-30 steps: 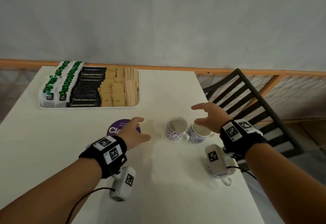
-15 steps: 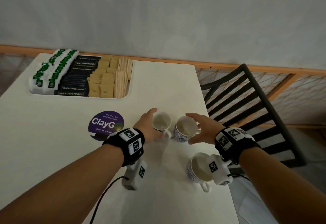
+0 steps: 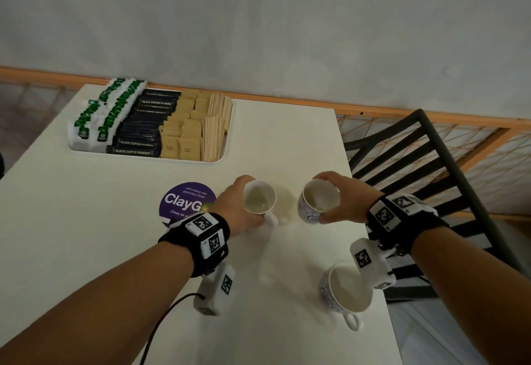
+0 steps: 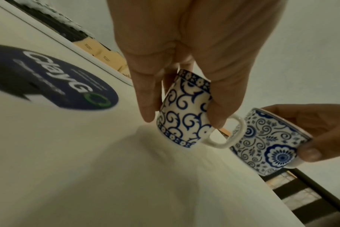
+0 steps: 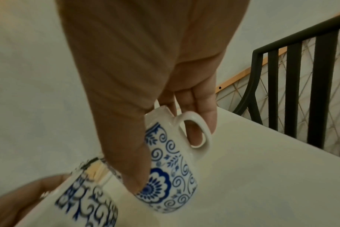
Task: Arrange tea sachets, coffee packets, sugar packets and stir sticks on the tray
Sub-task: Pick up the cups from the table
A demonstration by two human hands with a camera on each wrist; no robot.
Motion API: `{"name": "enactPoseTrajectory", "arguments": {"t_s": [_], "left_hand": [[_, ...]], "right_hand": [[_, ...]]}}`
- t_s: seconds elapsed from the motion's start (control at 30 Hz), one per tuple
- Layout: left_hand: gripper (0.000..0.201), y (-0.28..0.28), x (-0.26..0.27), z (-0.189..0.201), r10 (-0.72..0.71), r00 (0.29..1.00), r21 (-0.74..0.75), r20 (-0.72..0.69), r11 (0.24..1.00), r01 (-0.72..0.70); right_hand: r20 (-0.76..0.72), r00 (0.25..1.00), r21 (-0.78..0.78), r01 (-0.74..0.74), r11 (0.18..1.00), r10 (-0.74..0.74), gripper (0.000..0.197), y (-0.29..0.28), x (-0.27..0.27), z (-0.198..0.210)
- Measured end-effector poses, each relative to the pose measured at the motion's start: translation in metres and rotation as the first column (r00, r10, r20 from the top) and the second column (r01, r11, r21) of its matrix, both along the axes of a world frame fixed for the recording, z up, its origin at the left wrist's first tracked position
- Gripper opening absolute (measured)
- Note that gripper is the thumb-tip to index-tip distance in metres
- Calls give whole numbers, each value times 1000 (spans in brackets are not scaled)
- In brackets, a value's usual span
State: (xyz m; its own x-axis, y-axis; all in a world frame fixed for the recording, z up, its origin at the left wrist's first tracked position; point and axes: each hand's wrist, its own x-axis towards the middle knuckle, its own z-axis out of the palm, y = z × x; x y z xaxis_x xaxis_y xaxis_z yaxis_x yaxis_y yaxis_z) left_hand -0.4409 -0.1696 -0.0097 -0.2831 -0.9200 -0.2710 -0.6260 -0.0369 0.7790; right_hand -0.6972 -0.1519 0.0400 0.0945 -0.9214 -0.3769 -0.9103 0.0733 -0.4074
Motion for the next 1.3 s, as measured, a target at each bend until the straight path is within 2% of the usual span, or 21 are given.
{"name": "enactPoseTrajectory", "arguments": {"t_s": [0.2, 0.37, 0.53, 0.67, 0.97, 1.17, 1.3], "left_hand": [[77, -26, 59, 22, 66, 996, -37, -58, 997, -68], [73, -55, 108, 31, 49, 996, -104, -73, 993, -56], [73, -91, 140, 28, 88, 979, -123, -186, 986, -112], [69, -120, 149, 20, 81, 972, -128, -221, 985, -112], [70, -153, 157, 4, 63, 957, -127, -284, 987, -103], [76, -158, 150, -1, 65, 941, -99, -332, 990, -103], [74, -162, 142, 0, 57, 942, -119, -332, 988, -101]], "right_hand": [[13, 997, -78, 71, 994, -70, 83, -47, 38, 26], [56, 990, -122, 136, 983, -130, 84, -98, 86, 2], [106, 971, -148, 231, 962, -216, 81, -146, 116, -25], [163, 937, -181, 337, 924, -310, 83, -189, 123, -36], [159, 930, -205, 360, 910, -332, 84, -272, 128, -47], [210, 919, -221, 378, 899, -334, 86, -301, 134, -56], [262, 902, -220, 403, 888, -344, 87, -299, 129, -60]]}}
